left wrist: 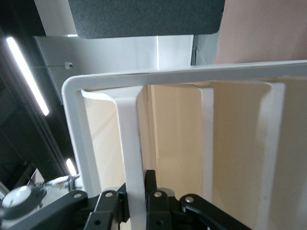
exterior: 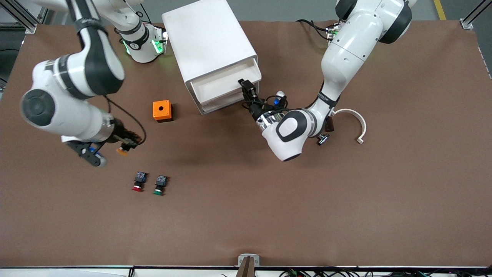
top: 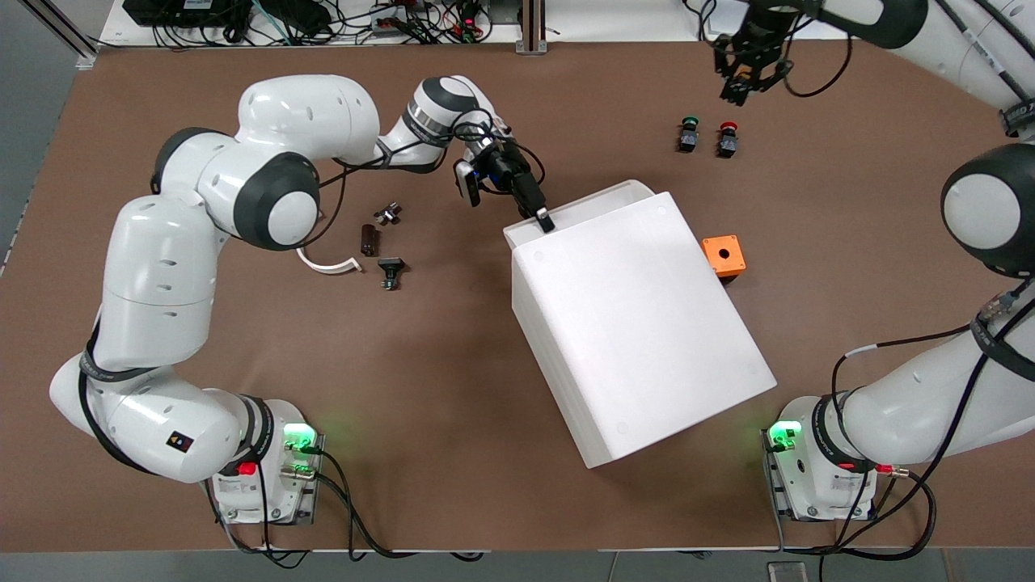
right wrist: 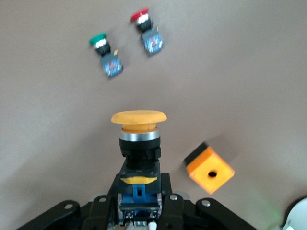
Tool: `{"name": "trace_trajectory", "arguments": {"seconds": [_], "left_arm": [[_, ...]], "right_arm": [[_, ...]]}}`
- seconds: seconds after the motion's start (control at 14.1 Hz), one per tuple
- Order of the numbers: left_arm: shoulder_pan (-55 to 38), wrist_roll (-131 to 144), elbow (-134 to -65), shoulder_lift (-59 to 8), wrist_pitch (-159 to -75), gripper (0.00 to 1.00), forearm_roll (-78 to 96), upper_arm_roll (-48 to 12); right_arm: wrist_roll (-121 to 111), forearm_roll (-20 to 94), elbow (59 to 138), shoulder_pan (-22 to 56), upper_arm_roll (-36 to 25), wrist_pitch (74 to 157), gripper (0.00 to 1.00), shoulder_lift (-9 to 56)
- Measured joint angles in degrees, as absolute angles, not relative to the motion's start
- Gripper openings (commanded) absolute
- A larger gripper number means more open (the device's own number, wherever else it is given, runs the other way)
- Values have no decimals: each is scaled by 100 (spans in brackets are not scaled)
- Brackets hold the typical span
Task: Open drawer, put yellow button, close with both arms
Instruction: 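Carry the yellow button into the open drawer with the right gripper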
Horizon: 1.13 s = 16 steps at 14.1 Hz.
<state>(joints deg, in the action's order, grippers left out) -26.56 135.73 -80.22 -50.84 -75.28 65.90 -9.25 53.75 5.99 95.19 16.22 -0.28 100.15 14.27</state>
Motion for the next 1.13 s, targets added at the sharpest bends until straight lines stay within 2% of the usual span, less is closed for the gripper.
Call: {"name": "trace_trajectory", "arguments": {"seconds": [0.57,0.71,0.85,0.99,1.06,1.13], "left_arm": [[-2080,13572,-7957,-5086,-7631,11,6608,-922],[-1979,13572,-7952,-5085,-7633,16,6608,-922],[-1912,13571,-7953,-5085,-7628,42,6608,-919],[-1863,13552,-7956,-5086,-7607,73,6608,-905],[-1851,13512,-7957,-5086,-7604,85,6608,-897],[-1845,13449,-7957,-5086,-7603,90,6608,-892]], "right_arm": [[8251,640,9595,3314,-12,10122,0,1283],[8827,642,9595,3610,-14,10279,0,1277],[9339,643,9600,3902,-15,10451,0,1277],[9803,644,9620,4178,-16,10665,0,1277],[10022,644,9640,4308,-16,10786,0,1278],[10240,644,9666,4440,-16,10911,0,1281]]}}
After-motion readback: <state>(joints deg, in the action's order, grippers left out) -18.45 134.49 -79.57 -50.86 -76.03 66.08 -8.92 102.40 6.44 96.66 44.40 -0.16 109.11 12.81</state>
